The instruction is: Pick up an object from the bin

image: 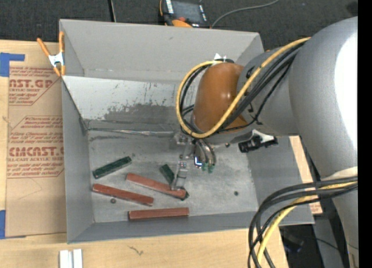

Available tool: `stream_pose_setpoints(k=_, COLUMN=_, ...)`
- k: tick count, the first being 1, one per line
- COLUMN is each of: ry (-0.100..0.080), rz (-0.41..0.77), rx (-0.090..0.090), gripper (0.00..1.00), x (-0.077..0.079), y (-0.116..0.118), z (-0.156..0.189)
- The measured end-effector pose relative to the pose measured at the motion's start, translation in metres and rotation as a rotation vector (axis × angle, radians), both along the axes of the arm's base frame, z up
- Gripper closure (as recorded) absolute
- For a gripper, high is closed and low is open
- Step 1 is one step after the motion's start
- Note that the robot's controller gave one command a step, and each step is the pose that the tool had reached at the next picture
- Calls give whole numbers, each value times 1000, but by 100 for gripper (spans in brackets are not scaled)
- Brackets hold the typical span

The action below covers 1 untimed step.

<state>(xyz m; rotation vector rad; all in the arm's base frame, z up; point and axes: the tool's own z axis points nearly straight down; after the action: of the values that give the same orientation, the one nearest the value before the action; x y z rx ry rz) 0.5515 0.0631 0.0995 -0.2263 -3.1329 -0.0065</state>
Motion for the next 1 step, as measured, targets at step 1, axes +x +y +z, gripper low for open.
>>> stream_pose_setpoints(k=1, ry=3, rz=-114, rx=-5, gripper=0, x=-70, y=12, z=-31)
